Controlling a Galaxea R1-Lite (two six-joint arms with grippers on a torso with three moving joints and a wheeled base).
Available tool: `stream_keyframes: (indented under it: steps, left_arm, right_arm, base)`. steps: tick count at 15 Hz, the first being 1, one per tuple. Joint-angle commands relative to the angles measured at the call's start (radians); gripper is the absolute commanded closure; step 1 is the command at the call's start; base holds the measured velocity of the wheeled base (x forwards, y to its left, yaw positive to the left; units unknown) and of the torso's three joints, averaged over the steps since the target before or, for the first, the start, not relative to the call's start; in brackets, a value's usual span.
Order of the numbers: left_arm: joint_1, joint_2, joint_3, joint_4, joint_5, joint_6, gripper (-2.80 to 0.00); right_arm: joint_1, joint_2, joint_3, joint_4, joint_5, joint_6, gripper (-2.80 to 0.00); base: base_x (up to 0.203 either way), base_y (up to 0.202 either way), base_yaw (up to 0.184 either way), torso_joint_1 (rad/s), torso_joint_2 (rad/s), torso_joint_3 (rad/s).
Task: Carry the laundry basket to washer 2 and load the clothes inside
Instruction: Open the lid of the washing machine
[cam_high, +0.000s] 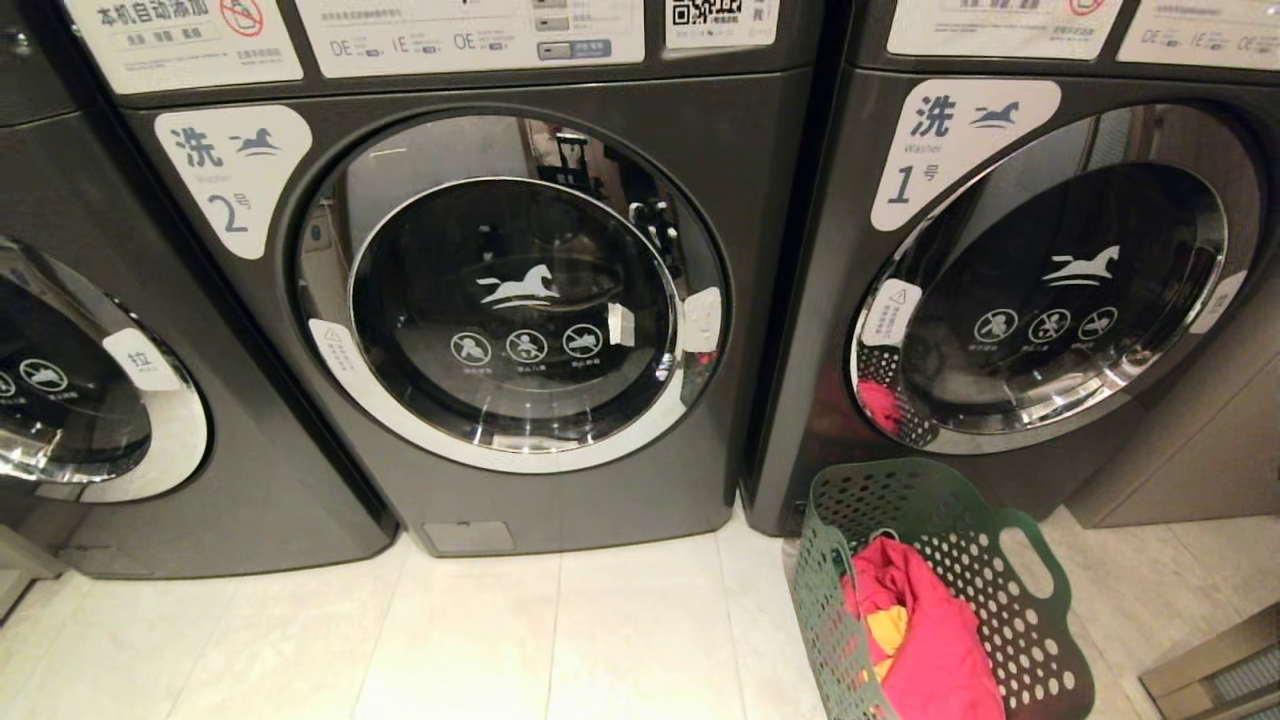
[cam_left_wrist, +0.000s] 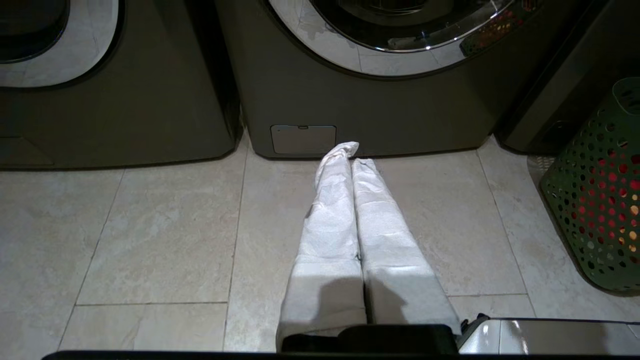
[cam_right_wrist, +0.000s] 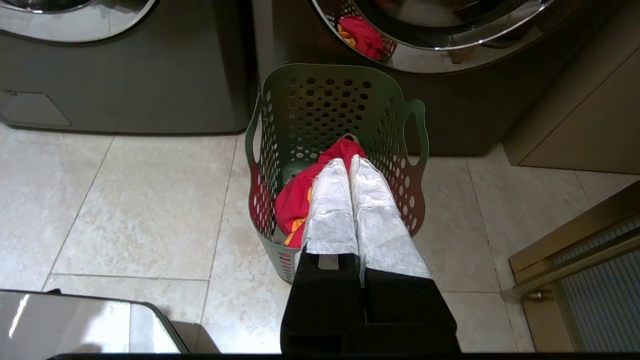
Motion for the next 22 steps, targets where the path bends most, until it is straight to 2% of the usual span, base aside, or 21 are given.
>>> stream_keyframes:
  steps: [1, 4, 10, 22]
  left_arm:
    - [0.000, 0.003, 0.000, 0.000, 0.001, 0.000, 0.00]
    - [0.000, 0.003, 0.000, 0.002, 0.000, 0.004, 0.00]
    - [0.000, 0.003, 0.000, 0.002, 0.000, -0.002, 0.00]
    - [0.000, 0.003, 0.000, 0.002, 0.001, 0.001, 0.00]
  right_arm:
    - [0.000, 0.002, 0.000, 0.000, 0.001, -0.004, 0.00]
    - [0.000, 0.001, 0.004, -0.008, -0.001, -0.010, 0.00]
    - [0.000, 0.002, 0.043, -0.118, -0.001, -0.005, 0.00]
    - [0.000, 0.002, 0.043, -0.115, 0.001, -0.010, 0.00]
  base:
    - [0.000, 0.000, 0.000, 0.006, 0.00, 0.199]
    - [0.000, 0.000, 0.000, 0.003, 0.00, 0.198]
    - [0.000, 0.000, 0.000, -0.001, 0.00, 0.036]
    - [0.000, 0.000, 0.000, 0.000, 0.00, 0.000]
